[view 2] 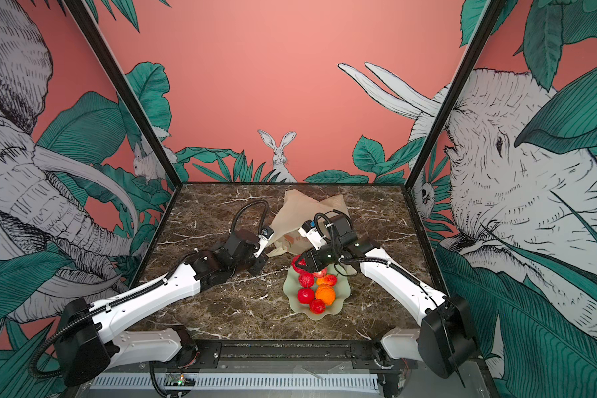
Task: Take fruits out of the plastic bag
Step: Take out the fake fruit from the plastic bag, then place the fake fruit on the plate.
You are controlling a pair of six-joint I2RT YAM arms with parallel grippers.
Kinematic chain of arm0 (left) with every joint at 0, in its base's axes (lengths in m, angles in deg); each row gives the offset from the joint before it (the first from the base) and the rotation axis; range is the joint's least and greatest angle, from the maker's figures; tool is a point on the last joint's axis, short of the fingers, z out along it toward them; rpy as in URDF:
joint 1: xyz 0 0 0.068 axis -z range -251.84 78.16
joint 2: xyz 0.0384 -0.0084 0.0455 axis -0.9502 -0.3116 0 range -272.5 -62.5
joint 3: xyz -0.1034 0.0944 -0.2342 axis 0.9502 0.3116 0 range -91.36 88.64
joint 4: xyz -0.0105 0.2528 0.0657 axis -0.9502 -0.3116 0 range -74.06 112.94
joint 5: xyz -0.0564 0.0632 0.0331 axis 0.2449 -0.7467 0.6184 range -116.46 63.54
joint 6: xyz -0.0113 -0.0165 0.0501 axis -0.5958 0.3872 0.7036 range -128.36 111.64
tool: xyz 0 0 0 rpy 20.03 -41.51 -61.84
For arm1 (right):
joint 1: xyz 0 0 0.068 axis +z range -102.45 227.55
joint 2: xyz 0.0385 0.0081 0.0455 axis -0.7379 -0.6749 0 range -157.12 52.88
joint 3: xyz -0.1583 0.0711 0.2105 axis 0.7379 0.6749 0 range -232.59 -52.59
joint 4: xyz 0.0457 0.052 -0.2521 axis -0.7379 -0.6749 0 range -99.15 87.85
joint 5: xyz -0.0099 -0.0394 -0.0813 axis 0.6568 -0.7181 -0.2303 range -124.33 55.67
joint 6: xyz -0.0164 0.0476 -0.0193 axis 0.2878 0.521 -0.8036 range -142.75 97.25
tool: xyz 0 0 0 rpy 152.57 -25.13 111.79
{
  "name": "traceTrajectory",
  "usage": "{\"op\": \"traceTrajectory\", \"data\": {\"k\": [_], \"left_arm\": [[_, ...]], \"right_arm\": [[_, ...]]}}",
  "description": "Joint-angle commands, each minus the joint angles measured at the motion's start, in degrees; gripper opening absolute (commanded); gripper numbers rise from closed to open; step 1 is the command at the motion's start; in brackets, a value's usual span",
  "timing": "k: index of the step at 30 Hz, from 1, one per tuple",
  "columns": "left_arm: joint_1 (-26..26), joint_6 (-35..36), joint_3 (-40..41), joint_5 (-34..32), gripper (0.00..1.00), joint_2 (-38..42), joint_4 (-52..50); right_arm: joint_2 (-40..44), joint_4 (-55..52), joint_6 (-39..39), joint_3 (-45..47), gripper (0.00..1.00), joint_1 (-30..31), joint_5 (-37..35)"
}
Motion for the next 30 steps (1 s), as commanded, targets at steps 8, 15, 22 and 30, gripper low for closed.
{"op": "traceTrajectory", "data": {"k": [8,15,22,30], "left_arm": [[-0.38,1.09,-3.00,6.89,0.00,-0.18,0.11],[-0.39,4.29,-5.07,12.26,0.00,0.07,-1.54],[-0.39,5.59,-5.27,14.45,0.00,-0.71,-2.94],[-0.39,5.44,-5.28,14.83,0.00,-1.07,-2.57]], "right_arm": [[5.55,0.87,0.15,8.09,0.74,0.38,-10.39],[7.38,4.12,-1.03,7.57,0.78,0.87,-10.87],[7.13,-1.44,-7.27,7.24,0.76,2.16,-11.79],[2.87,-5.97,-7.38,5.96,0.79,9.15,-23.45]]}}
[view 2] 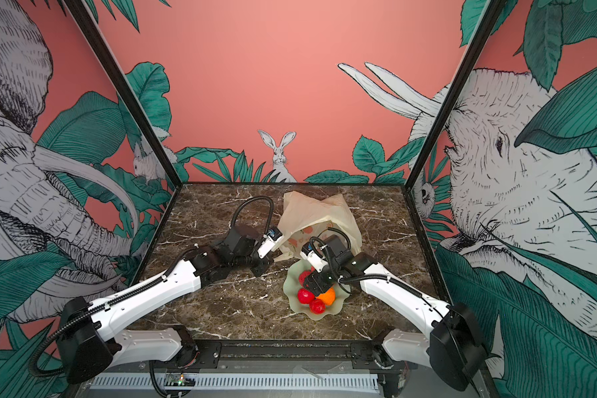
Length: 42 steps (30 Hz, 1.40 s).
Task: Take fruits out of the plastic bag
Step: Place the fake fruit on the plate.
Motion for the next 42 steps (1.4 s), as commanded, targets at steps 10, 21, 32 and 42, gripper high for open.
{"op": "traceTrajectory", "data": {"k": [10,21,32,42], "left_arm": [[-0.19,0.17,-0.60,0.83,0.00,-0.25,0.22],[-0.15,-0.41,0.39,2.10,0.00,-0.41,1.60],[-0.19,-0.20,0.74,2.27,0.00,0.39,2.65],[-0.13,0.53,1.85,3.75,0.00,1.35,3.96]], "right_arm": [[1.46,-4.21,-0.45,-0.37,0.85,3.80,-3.07],[-1.35,-5.85,0.77,-0.49,0.85,7.97,-3.51],[1.41,-5.83,1.89,-4.29,0.92,8.64,-6.67],[7.34,6.43,5.09,-2.45,0.68,8.06,-21.90]]}}
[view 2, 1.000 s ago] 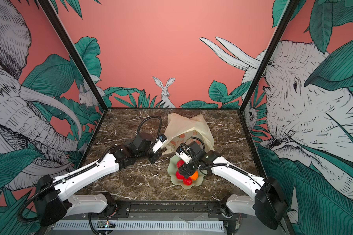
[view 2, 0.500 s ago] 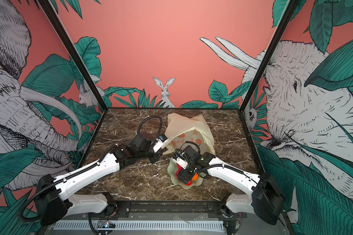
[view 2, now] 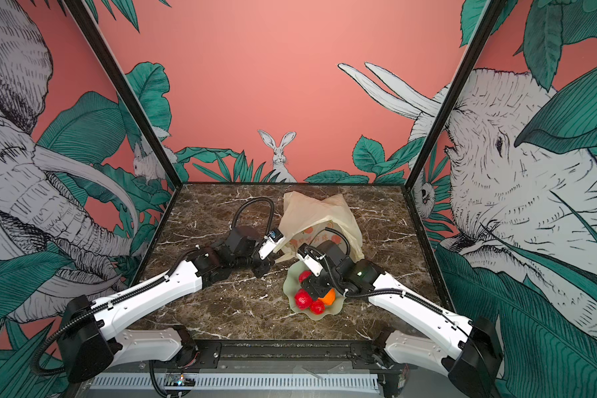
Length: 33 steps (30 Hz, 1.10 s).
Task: Take fruits out of the plastic bag
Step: Place the fake fruit on the plate, then take out the fake fruit from the plastic bag.
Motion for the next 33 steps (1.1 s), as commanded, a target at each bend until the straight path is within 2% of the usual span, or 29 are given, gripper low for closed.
{"op": "traceTrajectory", "data": {"k": [1,5,6,7,9,10,15,17,20,25,27,29,31,33], "left_arm": [[-0.19,0.62,0.19,1.68,0.00,1.58,1.66],[-0.19,1.25,-1.26,2.78,0.00,1.43,1.83],[-0.19,1.60,-1.66,3.31,0.00,1.34,1.59],[-0.18,1.96,-1.92,3.79,0.00,1.24,1.31],[-0.19,2.23,-2.32,4.59,0.00,0.95,0.70],[-0.19,2.62,-2.43,5.00,0.00,0.61,0.33],[-0.19,3.50,-4.49,6.83,0.00,-1.92,-1.49],[-0.19,2.65,-6.28,7.97,0.02,-2.30,-2.88],[-0.21,-0.26,-9.40,8.31,0.26,-0.65,-4.99],[-0.28,-4.36,-10.93,7.41,0.57,5.66,-3.71],[-0.66,-5.39,-10.59,6.13,0.65,7.34,-1.83],[-1.72,-7.54,-10.22,1.55,0.73,7.72,0.60],[-5.63,-12.19,-10.87,-2.50,0.74,5.60,2.42],[-10.80,-17.57,-13.07,-3.23,0.75,1.36,2.88]], "right_arm": [[-2.29,12.12,1.25,1.36,0.61,-1.00,-9.33],[-11.14,28.56,4.04,2.60,0.26,-6.51,-10.86],[-13.69,33.03,5.56,2.30,0.23,-8.31,-10.08],[-15.97,37.14,6.91,1.85,0.25,-9.73,-9.66],[-21.47,42.87,9.22,-0.72,0.40,-11.48,-9.73],[-24.61,45.01,10.20,-2.44,0.44,-12.09,-9.78],[-38.27,55.44,18.77,-8.85,0.59,-13.78,-9.57],[-41.89,61.63,22.64,-9.21,0.60,-14.12,-9.84],[-46.31,70.88,27.57,-8.89,0.59,-14.65,-9.47],[-49.37,79.08,31.30,-7.10,0.58,-15.13,-9.61],[-49.80,81.24,32.67,-5.66,0.57,-15.72,-9.23],[-50.22,82.50,33.68,-4.85,0.57,-16.52,-8.13],[-50.55,84.11,34.15,-4.38,0.57,-17.27,-6.70],[-50.71,85.98,34.55,-4.01,0.57,-17.97,-5.21]]}}
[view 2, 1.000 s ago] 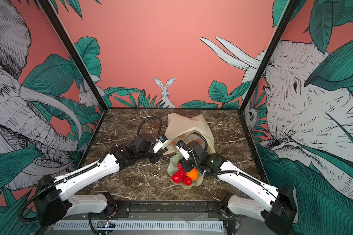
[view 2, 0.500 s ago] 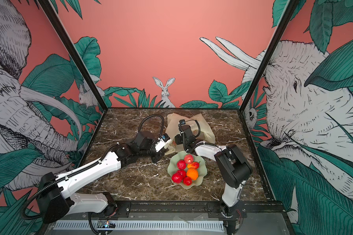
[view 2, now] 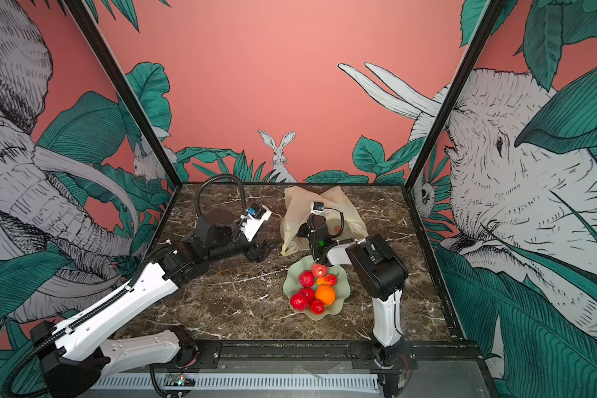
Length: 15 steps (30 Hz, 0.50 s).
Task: Take fruits out of the plastic bag
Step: Take out the fake fruit from the plastic bag.
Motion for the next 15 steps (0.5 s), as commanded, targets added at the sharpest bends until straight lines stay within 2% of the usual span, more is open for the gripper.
{"op": "traceTrajectory", "data": {"k": [1,3,6,11,15], "left_arm": [[-7.49,-10.98,-3.97,-4.11,0.75,-8.04,2.56],[-11.09,-15.57,-9.41,0.13,0.75,-15.39,1.45],[-13.43,-18.78,-18.79,5.53,0.75,-27.12,0.71],[-14.46,-25.66,-34.31,13.72,0.77,-45.18,-1.90],[-14.50,-31.33,-40.14,17.26,0.79,-52.93,2.38]], "right_arm": [[-0.72,8.10,3.03,0.71,0.56,-1.30,2.70],[-0.39,8.11,3.03,0.84,0.56,-1.71,3.70],[-0.19,7.71,2.38,1.08,0.55,-2.00,5.33],[-0.09,8.37,1.88,2.41,0.55,-2.23,7.86],[-0.44,10.26,1.89,3.52,0.55,-2.27,9.68]]}}
